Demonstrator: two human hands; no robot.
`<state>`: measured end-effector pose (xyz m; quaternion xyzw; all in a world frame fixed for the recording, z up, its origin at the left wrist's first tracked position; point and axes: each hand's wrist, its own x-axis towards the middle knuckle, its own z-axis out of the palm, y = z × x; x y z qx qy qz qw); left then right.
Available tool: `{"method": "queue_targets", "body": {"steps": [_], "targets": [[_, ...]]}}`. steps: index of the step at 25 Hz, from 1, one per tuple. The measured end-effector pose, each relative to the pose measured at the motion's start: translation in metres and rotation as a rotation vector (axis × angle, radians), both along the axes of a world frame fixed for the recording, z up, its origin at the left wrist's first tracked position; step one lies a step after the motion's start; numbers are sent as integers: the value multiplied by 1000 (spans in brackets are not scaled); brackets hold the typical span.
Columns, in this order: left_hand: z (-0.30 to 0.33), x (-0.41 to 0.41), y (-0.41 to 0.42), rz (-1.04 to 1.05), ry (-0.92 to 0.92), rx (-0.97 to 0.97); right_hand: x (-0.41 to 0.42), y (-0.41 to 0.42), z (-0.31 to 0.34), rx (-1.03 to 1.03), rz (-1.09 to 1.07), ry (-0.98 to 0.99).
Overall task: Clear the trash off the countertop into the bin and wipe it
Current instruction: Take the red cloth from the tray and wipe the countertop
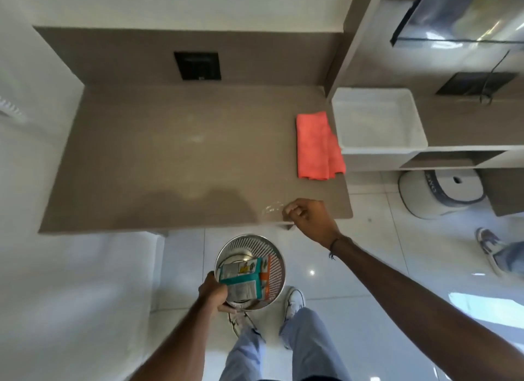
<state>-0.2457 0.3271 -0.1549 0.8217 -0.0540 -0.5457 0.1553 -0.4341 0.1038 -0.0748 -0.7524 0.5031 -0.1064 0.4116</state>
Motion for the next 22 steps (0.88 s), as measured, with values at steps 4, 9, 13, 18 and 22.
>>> {"method": "queue_targets", "body": {"steps": [4,9,13,18,22], "targets": [[0,3,-17,32,-74,6,27,-70,11,-287,-233,-61],[-17,-4,-27,111,-109,66,51,-159,-7,-440,-178,336],[-26,-9,-32,186,-88,122,58,-181,-43,-383,-55,541],[-17,-10,-27,283,10,82,40,-163,-53,-532,125,451],[-9,-4,-18,238,9,31,31,-103,-54,-487,193,303]]}}
